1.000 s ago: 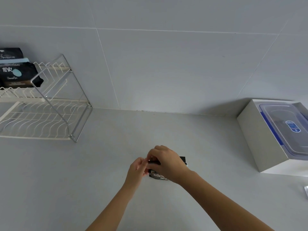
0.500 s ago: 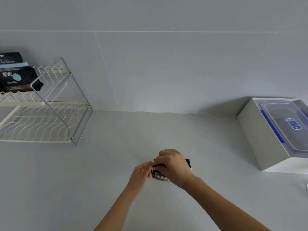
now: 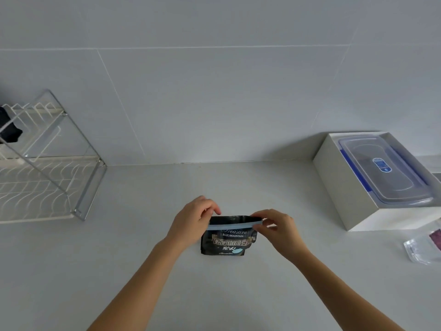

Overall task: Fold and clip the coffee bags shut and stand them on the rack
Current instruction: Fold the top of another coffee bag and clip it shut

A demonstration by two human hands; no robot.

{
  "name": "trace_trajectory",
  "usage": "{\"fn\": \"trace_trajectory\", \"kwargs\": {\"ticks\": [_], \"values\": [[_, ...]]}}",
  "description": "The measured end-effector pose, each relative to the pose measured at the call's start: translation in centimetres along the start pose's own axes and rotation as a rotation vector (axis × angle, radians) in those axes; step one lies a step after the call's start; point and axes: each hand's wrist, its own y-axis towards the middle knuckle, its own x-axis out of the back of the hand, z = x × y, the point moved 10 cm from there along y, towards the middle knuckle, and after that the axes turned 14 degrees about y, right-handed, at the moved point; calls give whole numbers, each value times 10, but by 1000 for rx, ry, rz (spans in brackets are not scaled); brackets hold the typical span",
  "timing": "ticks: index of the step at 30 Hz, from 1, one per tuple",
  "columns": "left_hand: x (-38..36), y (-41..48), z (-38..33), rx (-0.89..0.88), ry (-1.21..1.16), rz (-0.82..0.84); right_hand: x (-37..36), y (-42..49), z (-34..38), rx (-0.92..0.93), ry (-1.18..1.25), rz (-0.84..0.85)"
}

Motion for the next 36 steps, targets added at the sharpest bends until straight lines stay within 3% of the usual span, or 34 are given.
{"fn": "trace_trajectory", "kwargs": {"ticks": [3,6,10,16,23,28,31,36], "values": [[-15,-1,-9,9,-51,221,-4,-1,-6,-31,104,29],[-32,-1,-24,-89,254,336,-17,2,-5,-49,206,59],[-43,4,-45,-175,474,239,-30,6,-1,-37,310,44],[-45,5,-55,-145,398,78,-27,8,-10,-69,350,6],[-49,-11,-62,-226,342,0,-40,8,-20,-189,495,156],[-41,-15,-61,-263,342,-67,-48,4,-18,-172,497,215],[-35,-21,-66,-292,349,-153,-47,7,-10,-121,448,198],[-40,-32,-72,-329,312,-185,-46,8,-14,-53,167,177]]}}
